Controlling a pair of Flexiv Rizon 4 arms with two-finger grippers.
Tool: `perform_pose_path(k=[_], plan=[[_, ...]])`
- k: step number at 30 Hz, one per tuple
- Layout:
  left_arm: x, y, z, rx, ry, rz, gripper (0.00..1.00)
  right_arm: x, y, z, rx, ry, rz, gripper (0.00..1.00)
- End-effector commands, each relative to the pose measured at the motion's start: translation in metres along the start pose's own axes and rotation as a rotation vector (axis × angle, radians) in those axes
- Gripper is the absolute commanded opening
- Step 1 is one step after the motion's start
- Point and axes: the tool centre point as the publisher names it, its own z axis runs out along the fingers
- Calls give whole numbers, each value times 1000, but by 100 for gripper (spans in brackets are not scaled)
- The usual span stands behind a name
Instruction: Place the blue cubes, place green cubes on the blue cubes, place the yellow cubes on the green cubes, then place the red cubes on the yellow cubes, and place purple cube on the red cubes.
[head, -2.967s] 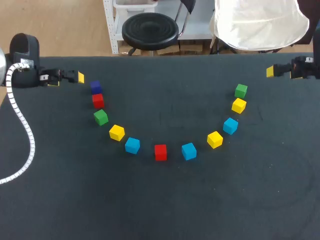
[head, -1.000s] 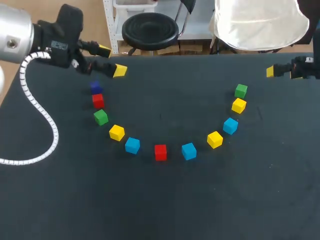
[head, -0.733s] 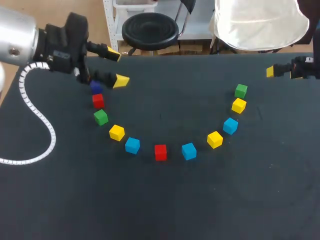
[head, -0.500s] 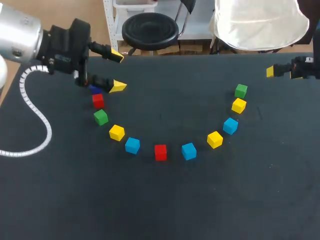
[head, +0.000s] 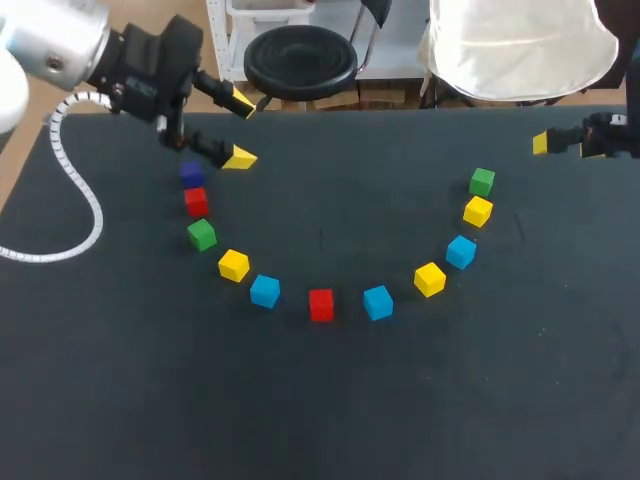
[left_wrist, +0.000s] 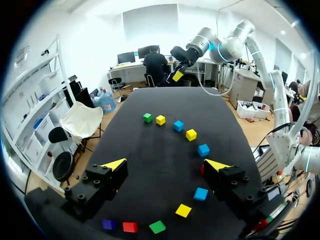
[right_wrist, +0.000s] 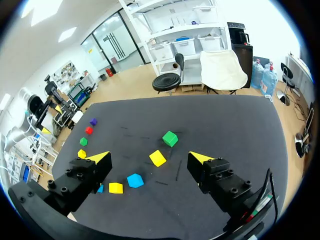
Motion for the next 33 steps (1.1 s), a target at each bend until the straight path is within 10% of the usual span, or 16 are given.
perform_pose_path(k=[1,33], plan=[[0,3,0,9,2,0,100,0,1,0,4,-1,1,100],[19,-4,62,117,169,41,100,0,1,0,4,-1,1,100]])
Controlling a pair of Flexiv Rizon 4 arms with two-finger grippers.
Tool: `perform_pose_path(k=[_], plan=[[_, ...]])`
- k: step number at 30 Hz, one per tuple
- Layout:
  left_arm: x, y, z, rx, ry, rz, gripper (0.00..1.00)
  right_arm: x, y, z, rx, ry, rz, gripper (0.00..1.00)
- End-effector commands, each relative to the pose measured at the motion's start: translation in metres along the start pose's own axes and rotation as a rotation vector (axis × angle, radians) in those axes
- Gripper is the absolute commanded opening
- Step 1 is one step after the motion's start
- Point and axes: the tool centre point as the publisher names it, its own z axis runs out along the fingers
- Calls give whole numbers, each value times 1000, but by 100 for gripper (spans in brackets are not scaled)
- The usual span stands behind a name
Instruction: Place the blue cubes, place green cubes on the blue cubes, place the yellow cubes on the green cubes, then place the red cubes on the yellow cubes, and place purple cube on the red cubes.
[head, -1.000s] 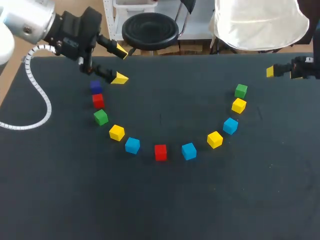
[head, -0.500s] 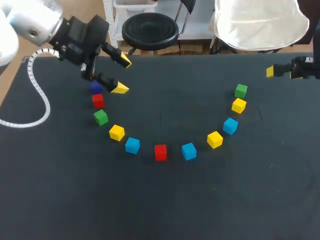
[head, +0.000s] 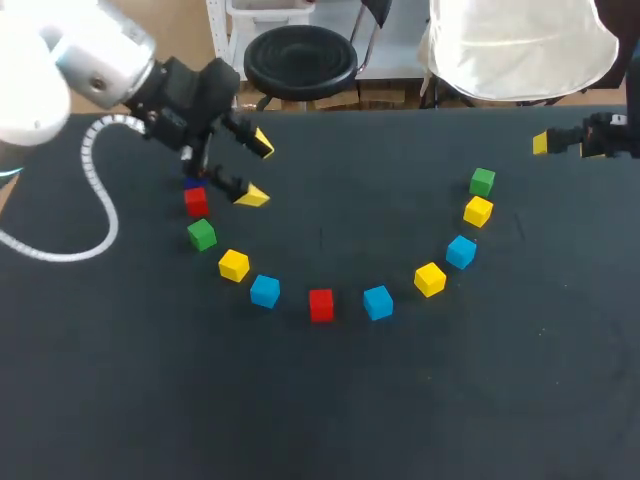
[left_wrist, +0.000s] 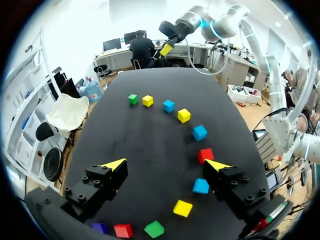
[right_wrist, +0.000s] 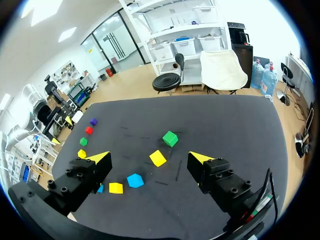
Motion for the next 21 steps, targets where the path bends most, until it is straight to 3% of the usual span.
perform_pose_path(k=[1,7,19,21], plan=[[-15,6,9,13,39,-6,100,0,1,0,4,-1,1,100],[-11,-6,10,30,43,-49,100,0,1,0,4,-1,1,100],[-11,-6,10,30,43,-49,100,0,1,0,4,-1,1,100],[-11,-6,10,30,43,-49,100,-20,24,1,-38,21,-165,100]])
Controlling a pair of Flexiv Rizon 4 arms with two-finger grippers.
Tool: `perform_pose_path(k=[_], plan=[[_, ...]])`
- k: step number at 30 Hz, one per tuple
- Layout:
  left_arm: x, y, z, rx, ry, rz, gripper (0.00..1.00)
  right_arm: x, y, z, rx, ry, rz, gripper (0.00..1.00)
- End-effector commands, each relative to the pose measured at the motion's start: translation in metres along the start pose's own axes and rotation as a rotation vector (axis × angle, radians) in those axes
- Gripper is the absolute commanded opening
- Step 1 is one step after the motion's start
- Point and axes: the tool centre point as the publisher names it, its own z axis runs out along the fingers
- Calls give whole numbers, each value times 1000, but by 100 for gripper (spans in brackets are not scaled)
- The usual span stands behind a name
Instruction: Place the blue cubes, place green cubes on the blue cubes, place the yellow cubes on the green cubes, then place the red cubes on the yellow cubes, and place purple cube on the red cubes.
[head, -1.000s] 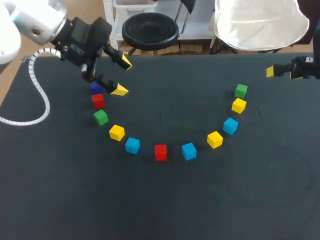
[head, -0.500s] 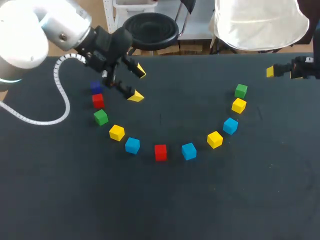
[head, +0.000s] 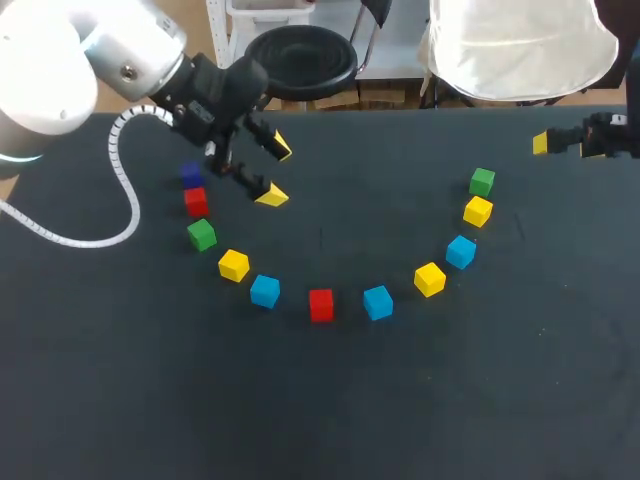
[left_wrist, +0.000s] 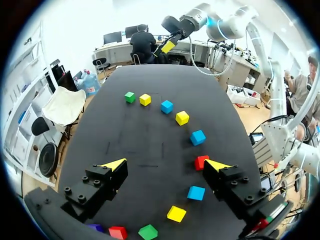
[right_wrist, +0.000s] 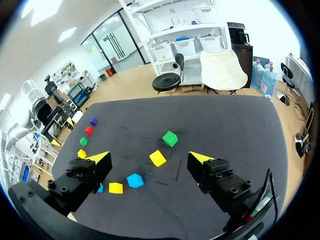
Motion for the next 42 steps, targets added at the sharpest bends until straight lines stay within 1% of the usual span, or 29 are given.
perform_pose_path(k=[1,2,3,4,6,8,9,13,20,22,23,41,42], plan=[[0,-1,0,-2,1,0,100,-26,33,3,-39,63,-204,100],[0,-1,0,-2,1,0,100,-33,44,3,-11,101,-253,100],[0,-1,0,-2,1,0,100,-37,54,3,3,116,-292,100],[0,-1,0,-2,1,0,100,-40,62,2,-5,107,-324,100],[0,-1,0,-2,1,0,100,-42,81,2,-52,99,-422,100],[0,-1,0,-2,1,0,100,-40,97,5,-90,139,-514,100],[0,-1,0,-2,1,0,100,-37,105,7,-108,177,-556,100],[0,-1,0,-2,1,0,100,-23,119,12,-148,287,-641,100],[0,-1,0,-2,1,0,100,8,127,14,-239,453,-713,100],[0,-1,0,-2,1,0,100,19,128,15,-280,483,-722,100],[0,-1,0,-2,1,0,100,23,127,15,-303,478,-711,100],[0,-1,0,-2,1,0,100,23,127,15,-303,478,-711,100],[0,-1,0,-2,1,0,100,31,139,23,-333,525,-724,100]])
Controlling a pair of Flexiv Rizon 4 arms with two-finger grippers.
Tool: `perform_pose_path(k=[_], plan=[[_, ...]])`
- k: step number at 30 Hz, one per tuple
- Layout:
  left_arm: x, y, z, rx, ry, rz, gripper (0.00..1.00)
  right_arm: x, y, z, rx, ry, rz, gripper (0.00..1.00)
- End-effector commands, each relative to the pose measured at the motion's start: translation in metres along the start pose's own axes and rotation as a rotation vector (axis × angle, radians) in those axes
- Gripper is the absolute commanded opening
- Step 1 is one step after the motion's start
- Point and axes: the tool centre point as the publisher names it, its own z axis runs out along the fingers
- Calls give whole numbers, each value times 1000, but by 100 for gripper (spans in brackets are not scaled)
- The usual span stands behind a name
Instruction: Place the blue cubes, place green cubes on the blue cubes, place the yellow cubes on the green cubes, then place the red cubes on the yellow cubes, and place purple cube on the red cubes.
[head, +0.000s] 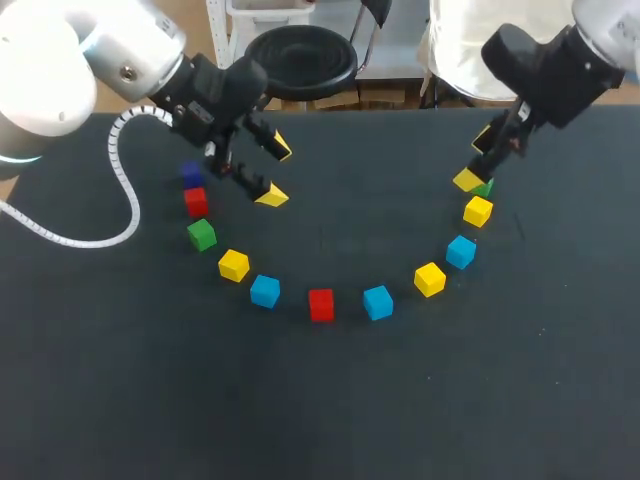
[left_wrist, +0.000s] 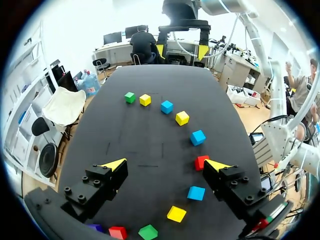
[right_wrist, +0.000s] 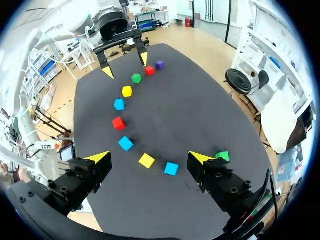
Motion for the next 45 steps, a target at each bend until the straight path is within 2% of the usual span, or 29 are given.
perform_pose_path(k=[1,3,6,9,10,15,18,19,21,23,27,31,32,34,45], plan=[[0,0,0,0,3,-1,100,-10,17,23,-86,80,-12,100],[0,0,0,0,3,-1,100,-12,35,39,-109,118,-32,100],[0,0,0,0,3,-1,100,-15,64,50,-74,146,-165,100],[0,0,0,0,3,-1,100,-6,89,53,-24,146,-281,100],[0,0,0,0,3,-1,100,-2,95,54,-3,146,-301,100],[0,0,0,0,3,-1,100,21,106,69,-1,118,-377,100],[0,0,0,0,3,-1,100,30,108,77,19,68,-479,100],[0,0,0,0,3,-1,100,33,107,81,32,36,-555,100],[0,0,0,0,3,-1,100,35,99,86,28,5,-585,100],[0,0,0,0,3,-1,100,33,86,95,-2,-1,-603,100],[0,0,0,0,3,-1,100,22,77,108,-27,-15,-671,100],[0,0,0,0,3,-1,100,12,71,119,-85,8,-649,100],[0,0,0,0,3,-1,100,10,69,124,-126,42,-596,100],[0,0,0,0,3,-1,100,10,68,127,-177,60,-580,100],[0,0,0,0,3,-1,100,10,68,127,-177,60,-580,100]])
